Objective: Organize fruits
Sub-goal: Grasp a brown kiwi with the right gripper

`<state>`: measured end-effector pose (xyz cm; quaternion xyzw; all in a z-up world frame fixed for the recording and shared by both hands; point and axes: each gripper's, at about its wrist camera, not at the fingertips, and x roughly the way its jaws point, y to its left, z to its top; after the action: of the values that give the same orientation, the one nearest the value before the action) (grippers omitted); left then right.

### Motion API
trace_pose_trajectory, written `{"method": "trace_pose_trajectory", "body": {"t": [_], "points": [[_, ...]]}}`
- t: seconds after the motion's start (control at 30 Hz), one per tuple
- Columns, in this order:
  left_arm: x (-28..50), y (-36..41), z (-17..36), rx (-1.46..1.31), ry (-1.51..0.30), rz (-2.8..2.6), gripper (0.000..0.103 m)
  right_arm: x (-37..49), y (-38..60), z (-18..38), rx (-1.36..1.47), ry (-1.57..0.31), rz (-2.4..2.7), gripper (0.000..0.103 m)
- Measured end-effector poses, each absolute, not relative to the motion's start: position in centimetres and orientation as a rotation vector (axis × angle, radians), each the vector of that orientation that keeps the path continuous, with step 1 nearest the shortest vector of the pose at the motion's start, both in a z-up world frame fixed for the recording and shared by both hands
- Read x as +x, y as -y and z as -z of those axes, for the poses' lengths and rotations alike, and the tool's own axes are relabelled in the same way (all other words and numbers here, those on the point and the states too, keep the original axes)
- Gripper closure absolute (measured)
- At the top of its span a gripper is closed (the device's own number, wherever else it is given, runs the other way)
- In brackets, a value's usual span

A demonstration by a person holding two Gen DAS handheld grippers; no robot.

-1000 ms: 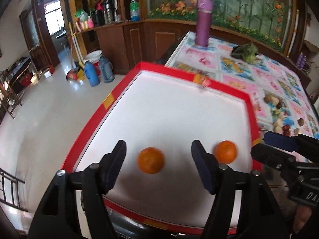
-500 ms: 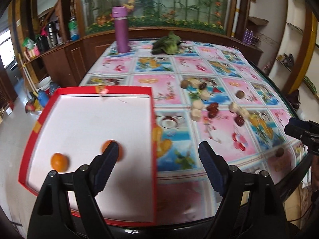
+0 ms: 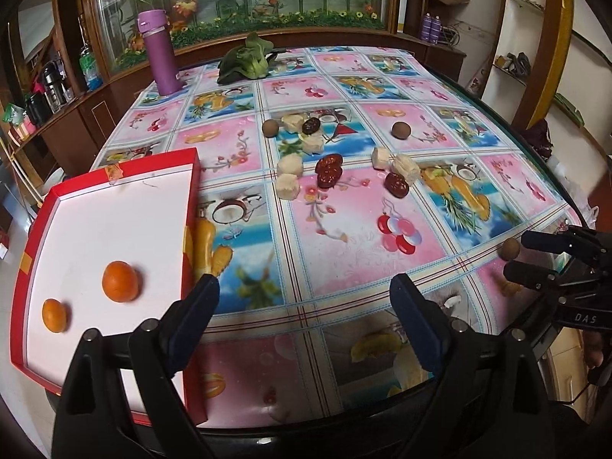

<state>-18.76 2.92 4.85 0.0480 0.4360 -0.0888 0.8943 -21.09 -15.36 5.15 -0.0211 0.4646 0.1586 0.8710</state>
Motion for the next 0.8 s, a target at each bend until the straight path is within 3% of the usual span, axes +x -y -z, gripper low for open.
{"method": "trace_pose_trajectory", "body": {"t": [0.07,0.17,0.67,0.8], "points": [[-18.6,-2.9,-4.6,0.098,-0.914,0.179,0.012,-20.9,15.4,-4.7,-0.023,-0.979,-0.341,0.055],[-18.4,-2.8,-4.5,0.097,-0.918,0.173,0.012,-20.4,15.7,-4.2,-0.008,-0.986,-0.318,0.063],[-16.9,-2.3,-3.3,0.123,-0.959,0.148,0.011,-18.3,16.8,-3.8,0.048,-0.996,-0.285,0.086],[-16.5,-2.2,-3.1,0.128,-0.966,0.145,0.011,-17.2,16.9,-3.8,0.060,-1.006,-0.281,0.086]]}}
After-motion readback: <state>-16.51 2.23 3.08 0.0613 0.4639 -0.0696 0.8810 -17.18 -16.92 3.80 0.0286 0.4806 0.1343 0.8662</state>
